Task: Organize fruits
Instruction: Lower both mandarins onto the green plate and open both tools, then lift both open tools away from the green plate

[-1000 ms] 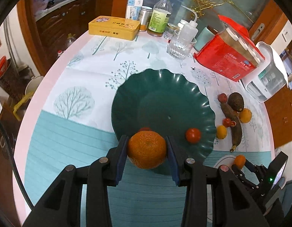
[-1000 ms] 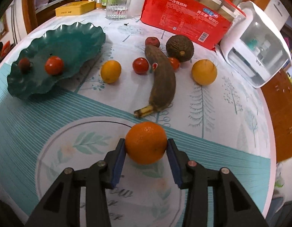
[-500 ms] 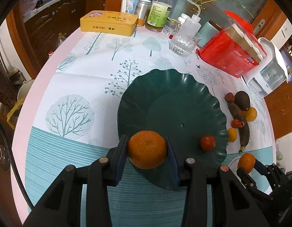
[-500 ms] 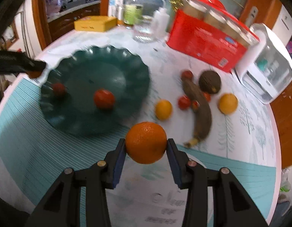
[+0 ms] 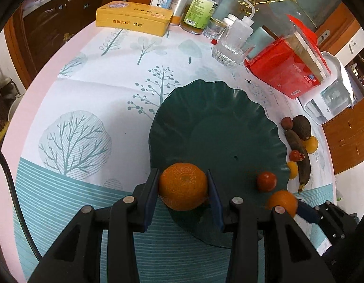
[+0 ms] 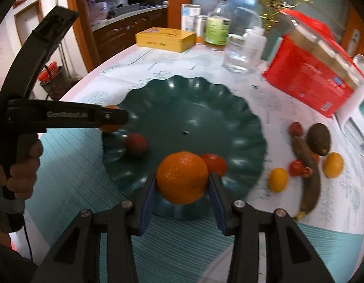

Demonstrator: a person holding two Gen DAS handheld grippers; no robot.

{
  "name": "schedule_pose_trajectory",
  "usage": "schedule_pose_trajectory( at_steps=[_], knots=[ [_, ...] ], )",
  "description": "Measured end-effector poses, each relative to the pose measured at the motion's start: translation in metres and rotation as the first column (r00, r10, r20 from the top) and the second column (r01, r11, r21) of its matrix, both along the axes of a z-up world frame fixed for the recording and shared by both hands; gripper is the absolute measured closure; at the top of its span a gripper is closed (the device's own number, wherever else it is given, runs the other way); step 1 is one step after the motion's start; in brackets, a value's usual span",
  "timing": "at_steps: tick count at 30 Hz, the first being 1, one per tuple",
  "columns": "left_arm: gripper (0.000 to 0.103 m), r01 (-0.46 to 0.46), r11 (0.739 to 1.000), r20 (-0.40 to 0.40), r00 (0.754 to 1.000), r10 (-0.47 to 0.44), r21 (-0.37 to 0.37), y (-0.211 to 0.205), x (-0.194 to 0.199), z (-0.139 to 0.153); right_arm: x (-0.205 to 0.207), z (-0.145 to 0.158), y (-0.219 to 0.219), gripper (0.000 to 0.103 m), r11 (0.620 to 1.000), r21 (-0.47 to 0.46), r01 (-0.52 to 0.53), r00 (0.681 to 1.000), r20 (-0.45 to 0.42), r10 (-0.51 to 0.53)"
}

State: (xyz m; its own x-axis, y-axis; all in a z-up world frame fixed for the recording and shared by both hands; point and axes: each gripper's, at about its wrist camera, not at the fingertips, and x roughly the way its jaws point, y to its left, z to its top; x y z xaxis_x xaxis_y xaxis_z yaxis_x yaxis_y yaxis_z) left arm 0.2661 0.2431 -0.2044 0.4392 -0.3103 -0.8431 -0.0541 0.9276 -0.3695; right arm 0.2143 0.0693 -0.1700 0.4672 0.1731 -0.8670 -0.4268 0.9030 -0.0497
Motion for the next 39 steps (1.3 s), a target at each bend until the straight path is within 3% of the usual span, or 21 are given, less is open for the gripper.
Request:
schedule_pose_trajectory(
  at_steps=[6, 13, 19, 28, 39],
  knots=[
    [0.064, -0.005, 1.0, 0.015, 1.0, 0.005, -0.013, 0.0, 0.0, -0.002, 0.004, -0.01, 0.011, 0.059, 1.0, 0.01, -0.024, 0.999, -0.032, 0.024],
    [0.056, -0.029, 1.0, 0.028, 0.999, 0.028, 0.006, 0.004, -0.006, 0.007, 0.001, -0.006, 0.008, 0.058, 0.999, 0.038, 0.007, 1.0, -0.028, -0.006],
    [0.054, -0.032, 0.999, 0.04, 0.999, 0.031, 0.029, 0.006, -0.017, 0.021, -0.011, 0.008, -0.001, 0.048, 0.998, 0.038, 0.051, 0.999, 0.005, -0.051],
    [0.051, -0.012, 0.998, 0.051, 0.999, 0.009, 0.063, -0.007, -0.045, 0.041, -0.043, 0.02, -0.024, 0.046, 0.992, 0.056, 0.116, 0.993, 0.009, -0.117],
    [0.042, 0.068, 0.992, 0.025, 0.997, -0.071, 0.106, -0.053, -0.083, 0.053, -0.074, 0.01, -0.083, 0.046, 0.965, 0.092, 0.245, 0.968, -0.08, -0.238]
  ],
)
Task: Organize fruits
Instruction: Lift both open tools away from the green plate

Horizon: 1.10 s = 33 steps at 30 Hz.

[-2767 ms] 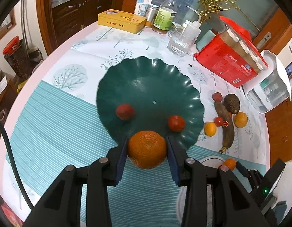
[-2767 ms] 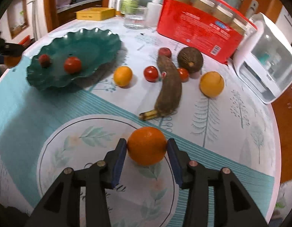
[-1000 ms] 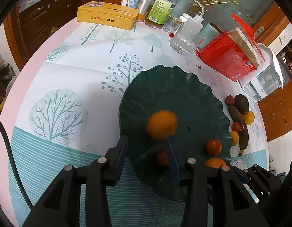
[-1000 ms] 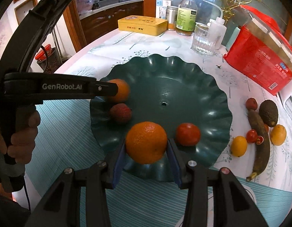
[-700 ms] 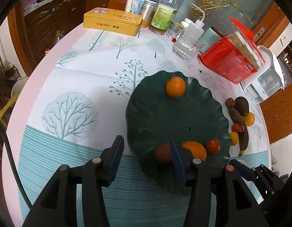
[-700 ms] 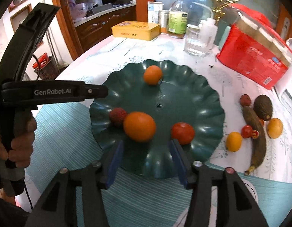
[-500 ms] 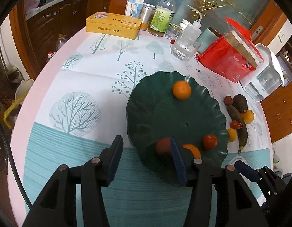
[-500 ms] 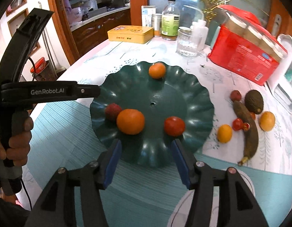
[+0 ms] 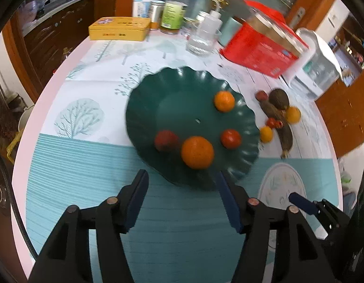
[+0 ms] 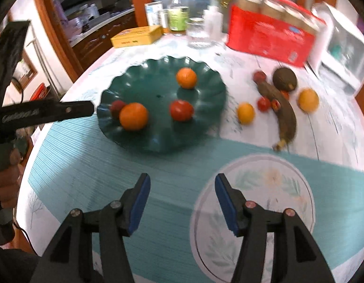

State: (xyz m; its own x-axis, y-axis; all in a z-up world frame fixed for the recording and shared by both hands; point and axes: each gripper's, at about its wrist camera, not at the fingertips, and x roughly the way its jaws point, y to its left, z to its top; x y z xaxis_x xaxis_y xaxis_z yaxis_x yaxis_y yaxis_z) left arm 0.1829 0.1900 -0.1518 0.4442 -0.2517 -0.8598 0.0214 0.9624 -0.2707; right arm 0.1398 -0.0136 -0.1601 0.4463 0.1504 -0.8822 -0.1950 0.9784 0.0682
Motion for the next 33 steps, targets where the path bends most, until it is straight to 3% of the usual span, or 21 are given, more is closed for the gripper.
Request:
schedule_pose_trajectory(
  at_steps=[7, 19, 24, 33],
  knots=[
    [0.039, 0.016, 1.0, -0.022, 1.0, -0.015, 0.024, -0.048, -0.013, 0.007, -0.008, -0.005, -0.062, 0.046, 0.995, 0.062, 0.083, 0.995, -0.063, -0.079],
    [0.031, -0.048, 0.998, -0.004, 0.999, 0.048, 0.034, -0.131, -0.023, 0.018, -0.004, -0.004, -0.163, 0.045, 0.984, 0.15, 0.1, 0.988, -0.129, -0.081],
    [0.031, -0.109, 0.993, 0.003, 0.994, 0.109, 0.038, -0.16, -0.023, 0.014, 0.007, -0.003, -0.203, 0.045, 0.983, 0.161, 0.092, 0.99, -0.122, -0.073],
    [0.031, -0.136, 0.99, 0.004, 0.991, 0.136, 0.033, -0.198, -0.01, 0.007, 0.036, 0.0, -0.255, 0.045, 0.98, 0.161, 0.119, 0.991, -0.086, -0.106]
  ],
)
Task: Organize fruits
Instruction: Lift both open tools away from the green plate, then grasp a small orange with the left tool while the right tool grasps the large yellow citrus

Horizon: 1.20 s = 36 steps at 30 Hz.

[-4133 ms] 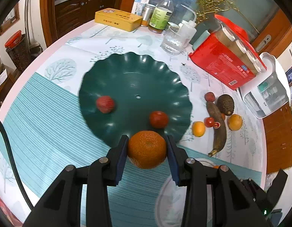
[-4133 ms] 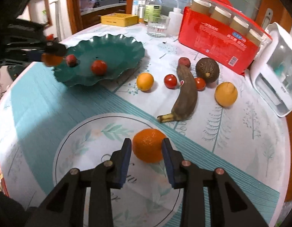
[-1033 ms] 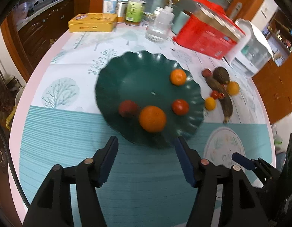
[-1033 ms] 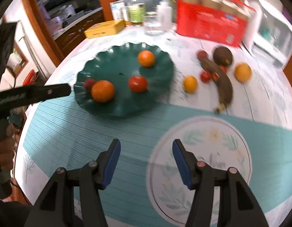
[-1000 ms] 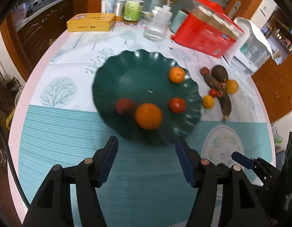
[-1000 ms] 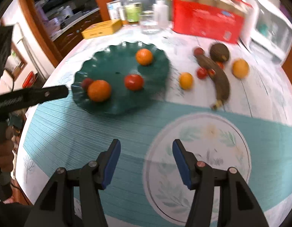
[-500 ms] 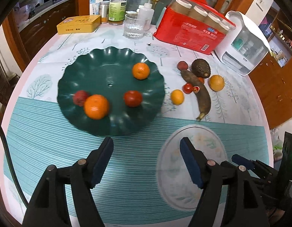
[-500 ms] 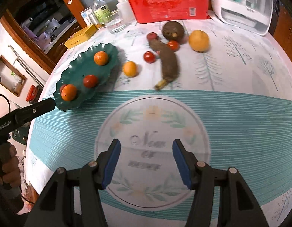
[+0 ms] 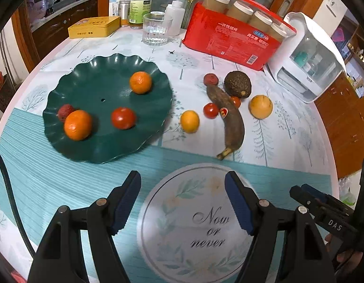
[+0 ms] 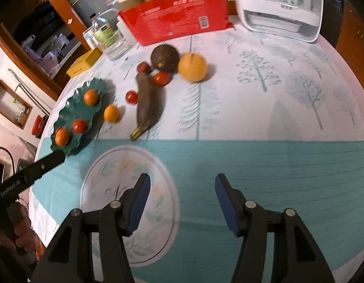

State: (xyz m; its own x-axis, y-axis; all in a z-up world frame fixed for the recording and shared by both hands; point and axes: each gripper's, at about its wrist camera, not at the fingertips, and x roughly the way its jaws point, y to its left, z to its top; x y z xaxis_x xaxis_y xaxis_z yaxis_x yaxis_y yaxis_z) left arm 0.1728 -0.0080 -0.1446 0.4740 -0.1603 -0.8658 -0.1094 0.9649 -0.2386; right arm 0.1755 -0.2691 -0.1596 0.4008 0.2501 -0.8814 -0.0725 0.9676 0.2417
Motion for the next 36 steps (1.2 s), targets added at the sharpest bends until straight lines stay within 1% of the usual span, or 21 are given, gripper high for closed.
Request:
schedule_pose_trajectory(
  at_steps=[4, 9, 13, 16, 19, 21, 24, 26, 30, 34, 36],
  knots=[
    [0.031, -0.053, 0.999, -0.023, 0.998, 0.052, -0.007, -0.005, 0.017, -0.005, 0.017, 0.002, -0.012, 0.045, 1.0, 0.006, 0.016, 1.0, 0.02, -0.016],
    [0.031, -0.102, 0.995, -0.036, 0.994, 0.101, -0.016, -0.007, 0.036, -0.011, 0.043, 0.001, -0.019, 0.045, 1.0, -0.002, 0.011, 0.999, 0.05, -0.01],
    [0.031, -0.152, 0.987, -0.051, 0.987, 0.149, -0.046, -0.007, 0.052, -0.02, 0.066, -0.001, -0.021, 0.045, 1.0, -0.007, 0.008, 0.997, 0.07, -0.008],
    [0.031, -0.173, 0.983, -0.051, 0.984, 0.17, -0.059, -0.01, 0.062, -0.027, 0.083, -0.002, -0.02, 0.045, 1.0, 0.002, 0.007, 0.995, 0.096, -0.007],
    [0.036, -0.206, 0.977, -0.048, 0.978, 0.204, -0.058, -0.012, 0.071, -0.033, 0.099, -0.003, -0.019, 0.046, 1.0, 0.005, 0.007, 0.99, 0.138, -0.007],
    [0.037, -0.215, 0.975, -0.041, 0.976, 0.213, -0.059, -0.013, 0.078, -0.037, 0.109, -0.002, -0.017, 0.045, 1.0, 0.012, -0.002, 0.985, 0.173, 0.0],
    [0.04, -0.218, 0.975, -0.028, 0.976, 0.217, -0.046, -0.017, 0.087, -0.042, 0.122, -0.005, -0.013, 0.045, 1.0, 0.005, -0.019, 0.979, 0.202, 0.018],
    [0.046, -0.217, 0.975, -0.024, 0.976, 0.216, -0.044, -0.02, 0.092, -0.047, 0.129, -0.01, -0.009, 0.045, 0.999, -0.009, -0.032, 0.978, 0.206, 0.033],
    [0.052, -0.218, 0.975, -0.033, 0.976, 0.216, -0.05, -0.021, 0.099, -0.059, 0.14, -0.022, -0.001, 0.045, 0.999, -0.023, -0.047, 0.978, 0.203, 0.05],
    [0.056, -0.213, 0.976, -0.003, 0.977, 0.213, -0.043, -0.024, 0.102, -0.064, 0.145, -0.029, 0.004, 0.046, 0.999, -0.029, -0.038, 0.972, 0.232, 0.043],
    [0.061, -0.204, 0.978, 0.007, 0.979, 0.205, -0.045, -0.025, 0.104, -0.066, 0.149, -0.031, 0.005, 0.046, 0.999, -0.026, -0.04, 0.97, 0.24, 0.045]
  ],
)
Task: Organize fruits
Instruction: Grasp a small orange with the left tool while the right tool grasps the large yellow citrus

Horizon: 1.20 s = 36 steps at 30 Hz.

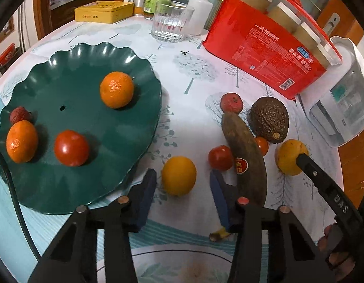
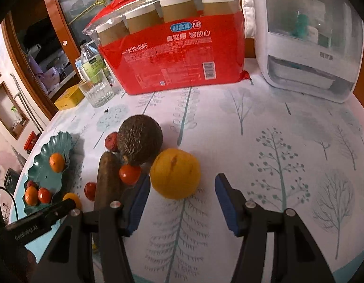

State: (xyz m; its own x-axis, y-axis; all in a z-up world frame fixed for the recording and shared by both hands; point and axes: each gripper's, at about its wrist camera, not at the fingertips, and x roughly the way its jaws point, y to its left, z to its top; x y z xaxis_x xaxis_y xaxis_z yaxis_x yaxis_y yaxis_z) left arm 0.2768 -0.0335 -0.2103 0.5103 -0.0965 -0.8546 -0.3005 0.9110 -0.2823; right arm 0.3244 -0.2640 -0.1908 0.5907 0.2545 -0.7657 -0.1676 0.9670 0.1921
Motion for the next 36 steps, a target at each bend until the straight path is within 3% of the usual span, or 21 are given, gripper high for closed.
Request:
schedule_pose_trajectory(
  at_steps=[14, 19, 30, 36],
  knots=[
    [0.073, 0.021, 0.999, 0.025, 0.999, -0.022, 0.027, -0.009, 0.006, -0.01, 0.016, -0.022, 0.016, 0.046, 0.998, -0.021, -0.054, 0.998, -0.033, 0.054],
    [0.073, 0.018, 1.0, 0.039, 0.999, -0.019, 0.026, -0.008, 0.005, -0.011, 0.018, -0.027, 0.018, 0.051, 0.998, -0.027, -0.055, 0.998, -0.042, 0.054],
    [0.074, 0.04, 0.999, 0.063, 0.997, -0.041, 0.02, -0.011, 0.001, -0.002, 0.014, -0.024, 0.016, 0.052, 0.999, -0.024, -0.049, 0.997, -0.061, 0.047],
    [0.074, 0.051, 0.999, 0.09, 0.995, -0.052, 0.018, -0.011, -0.005, 0.014, 0.005, -0.008, 0.012, 0.053, 0.999, -0.021, -0.044, 0.998, -0.039, 0.043]
  ],
)
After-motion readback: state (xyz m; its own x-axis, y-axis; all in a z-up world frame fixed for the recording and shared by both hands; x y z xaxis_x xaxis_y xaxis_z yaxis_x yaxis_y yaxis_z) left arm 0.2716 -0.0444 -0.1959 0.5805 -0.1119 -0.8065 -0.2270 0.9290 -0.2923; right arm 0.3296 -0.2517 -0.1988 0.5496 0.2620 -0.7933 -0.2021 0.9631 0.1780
